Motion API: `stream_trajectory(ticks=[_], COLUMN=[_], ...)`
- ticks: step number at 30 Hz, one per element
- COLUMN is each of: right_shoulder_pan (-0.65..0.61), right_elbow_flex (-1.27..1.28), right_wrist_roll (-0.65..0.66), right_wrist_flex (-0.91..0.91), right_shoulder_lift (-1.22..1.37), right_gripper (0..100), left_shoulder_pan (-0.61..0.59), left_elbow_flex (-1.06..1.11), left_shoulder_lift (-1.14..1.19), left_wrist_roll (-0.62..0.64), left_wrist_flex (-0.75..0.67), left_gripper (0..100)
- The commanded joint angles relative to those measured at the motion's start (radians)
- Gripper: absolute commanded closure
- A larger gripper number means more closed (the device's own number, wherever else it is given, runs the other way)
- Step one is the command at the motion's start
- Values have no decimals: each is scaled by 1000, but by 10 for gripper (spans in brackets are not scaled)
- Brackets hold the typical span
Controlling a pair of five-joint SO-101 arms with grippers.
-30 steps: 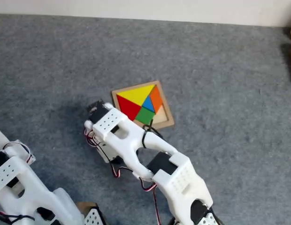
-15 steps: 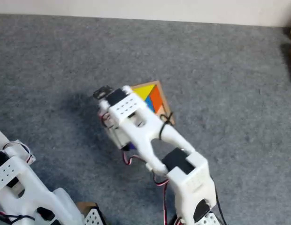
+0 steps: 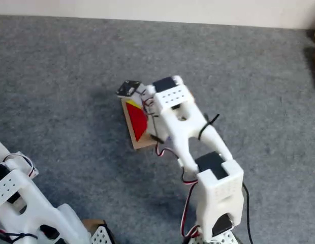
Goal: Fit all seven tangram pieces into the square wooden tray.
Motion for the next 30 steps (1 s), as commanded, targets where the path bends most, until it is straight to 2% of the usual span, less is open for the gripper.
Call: stream_trajectory(ticks=[1, 6, 10, 15, 19, 23, 27, 30], right_shoulder_pan=[38, 65, 77, 74, 81, 102, 171, 243], right_elbow_flex=[-54, -59, -62, -87, -168, -337, -578, -714], right_wrist_roll=[201, 391, 399, 397, 390, 250, 11, -222], right_wrist_flex=[-25, -25, -25, -25, -15, 64, 194, 269], right_shoulder_lift=[-71, -24, 31, 28, 28, 28, 30, 31], right_gripper=[851, 848, 817, 654, 700, 817, 981, 985], left_shoulder_pan=[16, 33, 36, 38, 38, 38, 38, 38], left_elbow_flex=[-35, -35, -35, -35, -35, -35, -35, -35], left_shoulder_lift=[-22, -22, -22, -22, -22, -22, -22, -22], left_wrist_roll=[11, 11, 11, 11, 11, 11, 11, 11], left_wrist_flex=[-14, -14, -14, -14, -14, -14, -14, -14], left_gripper=[853, 853, 853, 853, 853, 853, 853, 853])
